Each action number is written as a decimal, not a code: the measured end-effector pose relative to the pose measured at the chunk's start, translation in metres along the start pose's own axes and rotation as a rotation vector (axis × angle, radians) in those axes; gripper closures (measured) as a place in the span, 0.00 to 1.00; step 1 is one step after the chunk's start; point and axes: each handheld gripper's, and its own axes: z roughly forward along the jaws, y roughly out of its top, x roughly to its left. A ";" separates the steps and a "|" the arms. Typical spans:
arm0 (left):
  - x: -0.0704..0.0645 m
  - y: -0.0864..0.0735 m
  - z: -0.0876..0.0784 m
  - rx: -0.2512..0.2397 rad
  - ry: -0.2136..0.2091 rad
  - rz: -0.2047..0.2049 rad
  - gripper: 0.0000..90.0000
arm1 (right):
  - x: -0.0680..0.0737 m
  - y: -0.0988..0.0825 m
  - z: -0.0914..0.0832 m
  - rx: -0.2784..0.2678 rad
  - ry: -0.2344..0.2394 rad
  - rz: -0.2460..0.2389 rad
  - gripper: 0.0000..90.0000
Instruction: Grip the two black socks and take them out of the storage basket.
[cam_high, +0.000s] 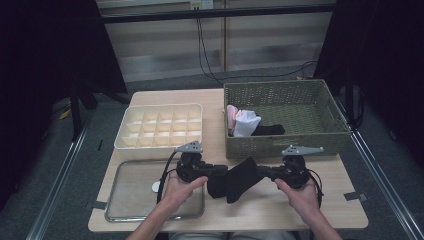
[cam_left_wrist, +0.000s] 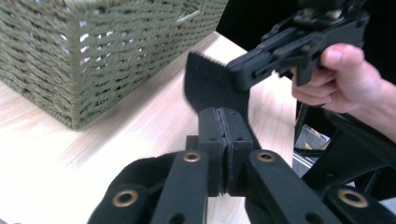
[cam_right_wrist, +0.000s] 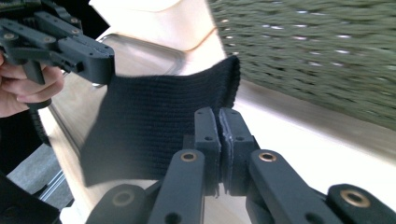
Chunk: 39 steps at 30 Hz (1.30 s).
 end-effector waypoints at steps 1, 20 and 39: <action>0.001 0.000 0.001 -0.001 0.000 -0.001 0.91 | -0.002 -0.001 -0.002 -0.002 -0.009 0.001 0.96; 0.018 -0.043 0.022 0.206 0.081 -0.003 0.78 | -0.037 -0.015 -0.022 0.010 -0.136 0.042 0.96; 0.016 -0.050 0.032 0.300 0.085 0.104 0.96 | -0.054 -0.031 -0.050 0.004 -0.185 0.076 0.96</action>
